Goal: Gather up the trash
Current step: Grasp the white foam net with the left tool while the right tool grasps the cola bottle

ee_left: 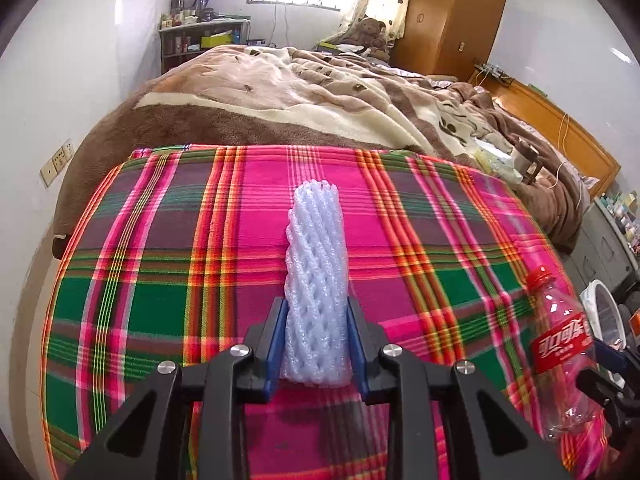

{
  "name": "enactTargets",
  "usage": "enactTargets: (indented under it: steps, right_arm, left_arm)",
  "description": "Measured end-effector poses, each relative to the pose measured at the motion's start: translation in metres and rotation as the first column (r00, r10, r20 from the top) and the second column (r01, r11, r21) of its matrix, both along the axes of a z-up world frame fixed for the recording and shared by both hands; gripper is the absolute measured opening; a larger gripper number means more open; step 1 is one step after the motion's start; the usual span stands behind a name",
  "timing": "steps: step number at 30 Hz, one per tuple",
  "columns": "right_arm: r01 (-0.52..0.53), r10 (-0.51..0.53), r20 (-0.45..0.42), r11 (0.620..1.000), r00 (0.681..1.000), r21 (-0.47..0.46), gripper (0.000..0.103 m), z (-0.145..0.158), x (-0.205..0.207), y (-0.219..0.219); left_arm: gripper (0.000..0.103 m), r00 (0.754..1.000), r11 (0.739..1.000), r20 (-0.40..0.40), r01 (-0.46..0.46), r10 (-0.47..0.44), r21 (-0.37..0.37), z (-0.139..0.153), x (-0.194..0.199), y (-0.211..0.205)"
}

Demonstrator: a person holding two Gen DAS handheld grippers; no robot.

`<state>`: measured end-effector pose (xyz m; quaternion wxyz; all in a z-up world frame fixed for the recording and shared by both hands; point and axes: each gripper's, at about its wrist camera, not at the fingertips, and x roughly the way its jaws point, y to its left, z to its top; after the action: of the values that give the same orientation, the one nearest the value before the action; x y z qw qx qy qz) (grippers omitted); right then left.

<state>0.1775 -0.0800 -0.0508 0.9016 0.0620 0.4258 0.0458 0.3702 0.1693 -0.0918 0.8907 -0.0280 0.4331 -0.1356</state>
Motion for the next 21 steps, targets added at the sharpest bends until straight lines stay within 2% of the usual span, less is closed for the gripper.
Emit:
enactTargets:
  steps: [7,8,9,10,11,15,16,18,19,20,21]
  right_arm:
    - [-0.014,0.014,0.015,1.000,1.000,0.002,0.053,0.002,-0.006,0.001]
    - [-0.017,0.017,0.018,1.000,1.000,0.002,0.043,0.002,-0.008,0.000]
    - [-0.023,0.023,0.029,1.000,0.999,0.005,0.038,0.004,-0.010,0.000]
    - [-0.031,0.031,0.045,0.999,0.999,0.013,0.026,0.007,-0.013,-0.001]
    - [-0.030,0.029,0.052,1.000,0.998,0.005,0.023,0.010,-0.016,-0.001]
    - [-0.063,0.063,0.032,0.998,0.997,-0.012,0.024,0.009,-0.019,0.000]
    - [-0.067,0.067,0.031,0.998,0.997,-0.015,0.025,0.009,-0.019,0.000]
    - [-0.053,0.053,0.015,0.999,0.998,-0.007,0.038,0.008,-0.020,-0.001]
    - [-0.056,0.056,-0.007,0.998,0.998,0.000,0.051,0.005,-0.019,-0.001]
    - [-0.061,0.061,-0.037,0.998,0.997,0.000,0.059,0.001,-0.017,0.001]
    - [-0.065,0.065,-0.057,0.998,0.996,-0.005,0.060,-0.002,-0.017,0.003]
  left_arm:
    - [0.029,1.000,1.000,0.021,0.013,-0.013,0.006,0.012,-0.025,-0.008]
    - [0.029,1.000,1.000,0.026,0.017,-0.017,0.011,0.014,-0.031,-0.010]
    - [0.029,0.999,1.000,0.031,0.022,-0.023,0.015,0.016,-0.036,-0.012]
    - [0.029,0.999,0.999,0.038,0.027,-0.028,0.022,0.019,-0.042,-0.015]
    - [0.029,0.999,0.999,0.042,0.030,-0.031,0.023,0.021,-0.047,-0.016]
    - [0.029,0.998,0.999,0.050,0.042,-0.043,0.023,0.026,-0.066,-0.023]
    - [0.029,0.998,0.999,0.051,0.042,-0.043,0.028,0.026,-0.072,-0.024]
    - [0.029,0.997,0.998,0.058,0.046,-0.047,0.032,0.028,-0.080,-0.026]
    - [0.029,0.997,0.998,0.060,0.050,-0.052,0.031,0.029,-0.083,-0.026]
    - [0.029,0.997,0.998,0.056,0.052,-0.054,0.033,0.029,-0.086,-0.028]
    - [0.029,0.997,0.998,0.054,0.049,-0.051,0.034,0.030,-0.088,-0.028]
